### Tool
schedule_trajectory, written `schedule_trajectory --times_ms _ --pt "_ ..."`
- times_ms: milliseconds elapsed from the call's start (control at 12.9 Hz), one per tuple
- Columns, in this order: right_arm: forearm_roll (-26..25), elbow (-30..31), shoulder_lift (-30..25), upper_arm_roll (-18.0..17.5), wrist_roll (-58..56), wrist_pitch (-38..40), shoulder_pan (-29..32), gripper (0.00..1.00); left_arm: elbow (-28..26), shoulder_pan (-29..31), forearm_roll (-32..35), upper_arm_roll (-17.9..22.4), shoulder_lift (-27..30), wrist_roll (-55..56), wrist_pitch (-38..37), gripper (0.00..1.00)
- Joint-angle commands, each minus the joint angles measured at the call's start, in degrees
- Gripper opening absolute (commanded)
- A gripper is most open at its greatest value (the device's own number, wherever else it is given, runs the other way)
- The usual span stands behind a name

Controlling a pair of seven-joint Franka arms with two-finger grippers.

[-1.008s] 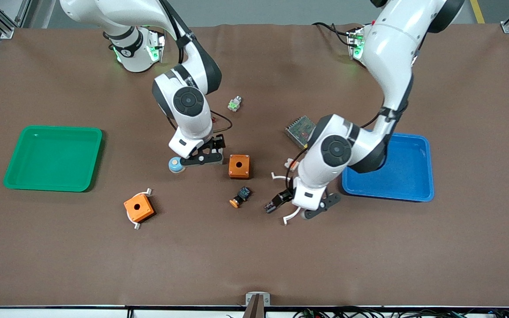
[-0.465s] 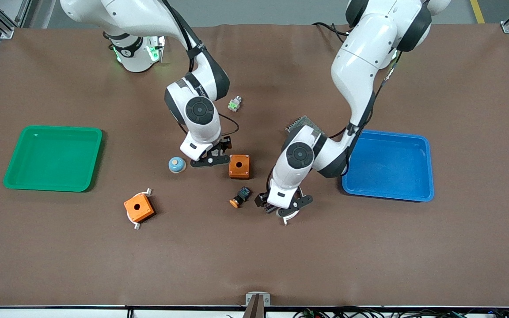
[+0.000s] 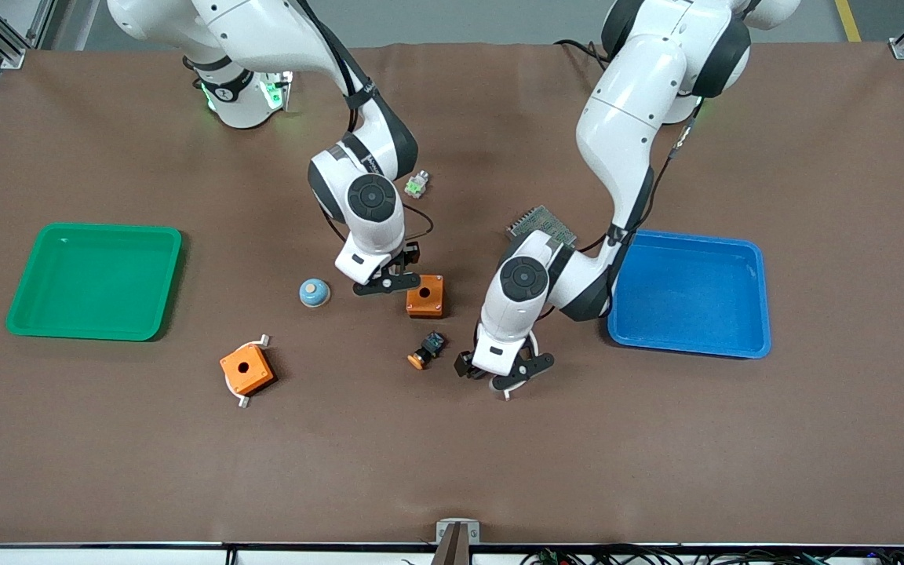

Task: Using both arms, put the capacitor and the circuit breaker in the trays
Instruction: 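Grasp the breaker with the right gripper while the left gripper grasps the capacitor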

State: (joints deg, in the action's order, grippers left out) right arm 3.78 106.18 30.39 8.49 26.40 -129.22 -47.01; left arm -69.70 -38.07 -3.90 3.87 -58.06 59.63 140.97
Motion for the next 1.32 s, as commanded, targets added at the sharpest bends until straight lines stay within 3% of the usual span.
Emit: schedule_trajectory --times_ms 0,155,310,543,698,1008,1240 --pt "0.96 0.08 0.29 0.30 0.15 -0.50 -0.46 0.69 2.20 -1.39 -0.58 1.84 -1.53 0.57 0.44 0.89" --pt "0.96 0.17 0.46 0.30 0.15 -0.68 -0.46 0.60 2.11 -1.65 -0.58 2.01 -1.53 0.57 1.23 0.67" --pt "0.87 0.17 0.81 0.30 0.15 -0.85 -0.46 0.49 2.11 -1.65 -0.58 2.19 -1.44 0.48 1.24 0.37" --pt "0.87 -0.01 0.73 0.39 0.15 -0.59 -0.37 0.18 1.50 -2.71 2.84 3.51 0.49 0.22 0.01 0.05" --pt "0.87 -0.27 -0.41 0.57 0.41 2.12 0.33 0.05 1.06 -1.75 3.02 3.68 3.11 -1.78 -3.67 0.01" --pt "0.70 -5.00 -7.78 1.71 -1.77 15.55 5.85 0.02 -0.26 3.69 2.93 3.42 9.53 -10.74 -15.60 0.01" --pt "0.17 -9.14 -10.51 1.80 -12.29 24.61 14.19 0.02 -2.19 8.00 2.58 3.25 13.92 -20.05 -26.24 0.01"
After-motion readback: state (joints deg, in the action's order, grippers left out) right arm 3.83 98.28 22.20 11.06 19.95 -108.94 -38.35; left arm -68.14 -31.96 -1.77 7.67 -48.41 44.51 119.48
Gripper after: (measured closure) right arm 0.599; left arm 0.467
